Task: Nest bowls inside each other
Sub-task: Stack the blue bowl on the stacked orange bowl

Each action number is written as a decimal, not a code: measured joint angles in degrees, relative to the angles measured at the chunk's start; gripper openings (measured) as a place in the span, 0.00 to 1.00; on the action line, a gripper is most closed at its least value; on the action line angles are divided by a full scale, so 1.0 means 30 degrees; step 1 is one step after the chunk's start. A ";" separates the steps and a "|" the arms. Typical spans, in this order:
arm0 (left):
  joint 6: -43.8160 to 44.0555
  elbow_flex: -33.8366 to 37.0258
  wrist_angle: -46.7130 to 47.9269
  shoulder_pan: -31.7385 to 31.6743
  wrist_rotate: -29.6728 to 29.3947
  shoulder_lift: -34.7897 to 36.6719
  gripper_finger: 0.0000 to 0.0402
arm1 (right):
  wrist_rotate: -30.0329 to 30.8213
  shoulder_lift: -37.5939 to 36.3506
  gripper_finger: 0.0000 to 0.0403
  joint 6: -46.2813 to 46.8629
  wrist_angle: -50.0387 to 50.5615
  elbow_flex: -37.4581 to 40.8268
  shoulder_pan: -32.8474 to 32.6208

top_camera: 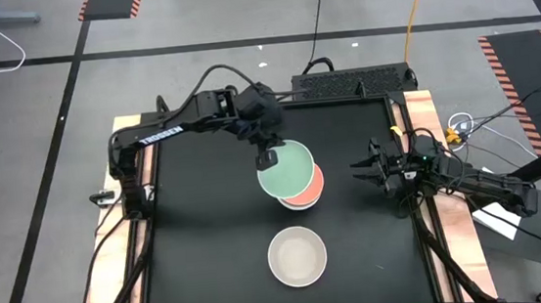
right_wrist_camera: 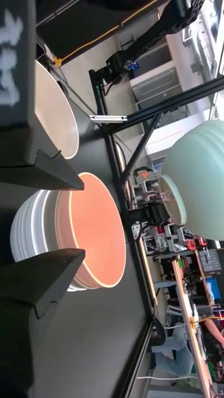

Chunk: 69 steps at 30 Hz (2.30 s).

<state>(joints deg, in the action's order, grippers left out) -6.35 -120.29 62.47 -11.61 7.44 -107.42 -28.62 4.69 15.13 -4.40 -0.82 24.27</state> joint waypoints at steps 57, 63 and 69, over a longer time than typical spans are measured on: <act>-0.0027 -0.1655 0.0176 -0.1897 0.2570 -0.5052 0.01 | 0.0007 0.0939 0.39 -0.0349 0.0022 0.0000 -0.0006; -0.0160 -0.1640 0.0492 -0.1860 0.2667 -0.5559 0.01 | 0.0007 0.0969 0.39 -0.0356 0.0015 0.0000 -0.0005; -0.0204 -0.1645 0.0992 -0.1875 0.2606 -0.5867 0.01 | 0.0007 0.1013 0.39 -0.0429 0.0015 0.0000 0.0001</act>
<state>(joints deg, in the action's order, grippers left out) -6.96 -125.22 65.44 -17.23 15.26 -125.02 -28.60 7.73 13.85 -4.36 -0.82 24.27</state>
